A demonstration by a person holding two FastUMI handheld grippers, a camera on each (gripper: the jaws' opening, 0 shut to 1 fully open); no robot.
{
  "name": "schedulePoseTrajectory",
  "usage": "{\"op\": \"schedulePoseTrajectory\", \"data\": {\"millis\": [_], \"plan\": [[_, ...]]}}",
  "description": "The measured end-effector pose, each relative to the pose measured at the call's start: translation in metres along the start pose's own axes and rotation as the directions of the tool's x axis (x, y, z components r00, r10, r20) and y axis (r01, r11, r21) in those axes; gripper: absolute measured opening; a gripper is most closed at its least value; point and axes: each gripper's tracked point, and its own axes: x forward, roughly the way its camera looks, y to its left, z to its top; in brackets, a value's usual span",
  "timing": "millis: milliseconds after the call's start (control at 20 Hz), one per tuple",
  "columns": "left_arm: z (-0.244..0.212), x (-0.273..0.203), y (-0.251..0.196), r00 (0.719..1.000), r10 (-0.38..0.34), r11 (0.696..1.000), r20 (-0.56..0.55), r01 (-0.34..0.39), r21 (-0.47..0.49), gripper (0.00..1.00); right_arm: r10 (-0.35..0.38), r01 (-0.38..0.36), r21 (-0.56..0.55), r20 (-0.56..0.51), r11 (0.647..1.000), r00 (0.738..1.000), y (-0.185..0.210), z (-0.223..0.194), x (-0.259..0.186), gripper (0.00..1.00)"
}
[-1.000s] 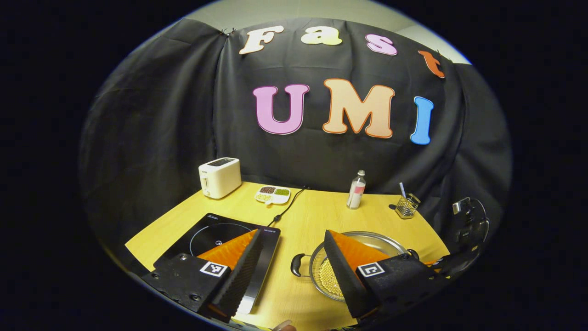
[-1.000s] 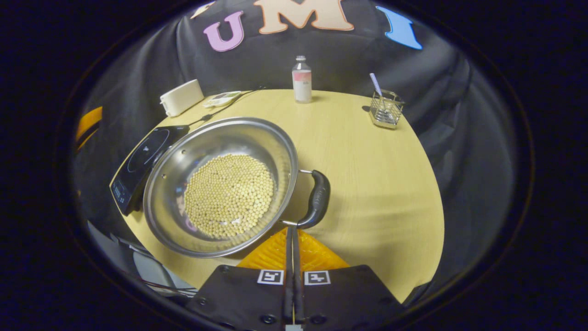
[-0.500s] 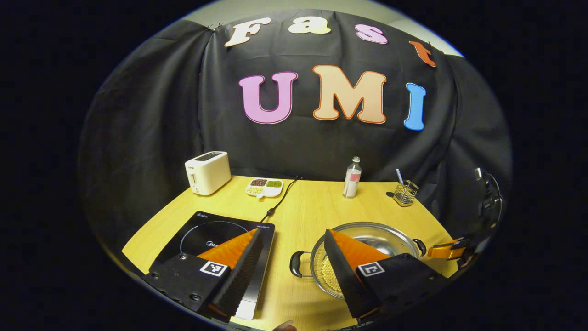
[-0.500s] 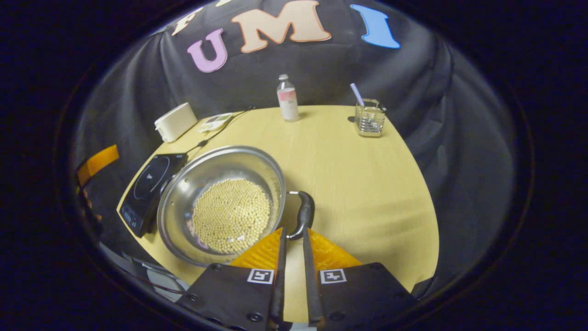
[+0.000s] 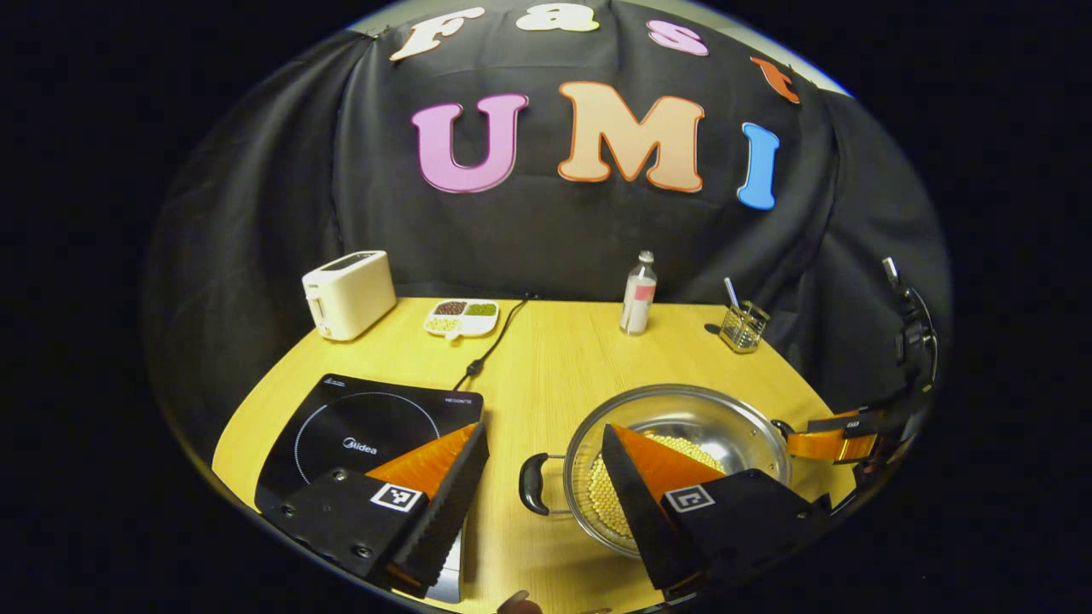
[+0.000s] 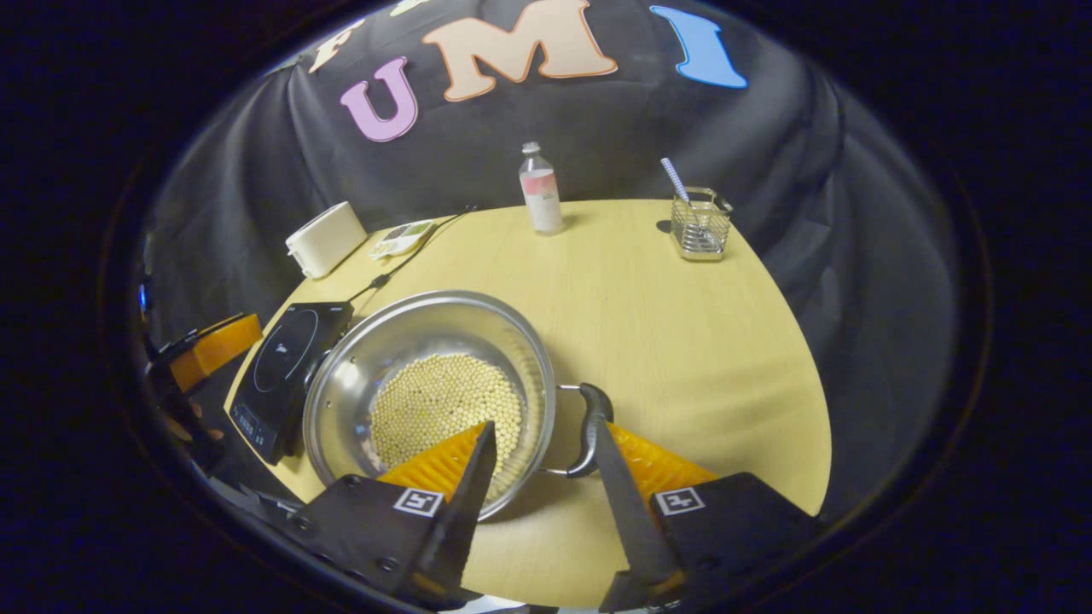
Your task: First push the handle of the pot to place it horizontally, then grasp the pot with both hands and set it on the induction cooktop.
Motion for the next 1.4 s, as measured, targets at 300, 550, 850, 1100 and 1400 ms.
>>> {"op": "schedulePoseTrajectory", "data": {"millis": [300, 550, 850, 1100, 1400], "plan": [[-0.031, 0.037, 0.009, 0.993, -0.021, 1.0, -0.117, 0.018, -0.023, 0.88, -0.078, 0.078, 0.031, -0.029, 0.996, 0.997, -0.022, 0.003, 0.021, 0.74], [-0.057, 0.057, 0.012, 0.978, -0.035, 0.998, -0.206, 0.023, -0.062, 0.9, -0.092, 0.094, 0.017, -0.074, 0.995, 0.993, -0.025, -0.005, 0.037, 0.75], [-0.075, 0.067, 0.007, 0.966, -0.05, 0.997, -0.254, 0.033, -0.072, 0.9, -0.084, 0.086, 0.014, -0.11, 0.996, 0.99, -0.02, -0.015, 0.051, 0.77], [-0.084, 0.073, 0.005, 0.959, -0.062, 0.996, -0.276, 0.04, -0.082, 0.9, -0.089, 0.093, 0.025, -0.135, 0.995, 0.987, -0.022, -0.022, 0.06, 0.75], [-0.09, 0.078, 0.007, 0.953, -0.051, 0.996, -0.298, 0.025, -0.09, 0.87, -0.086, 0.097, 0.065, -0.154, 0.993, 0.984, -0.024, -0.027, 0.065, 0.74]]}}
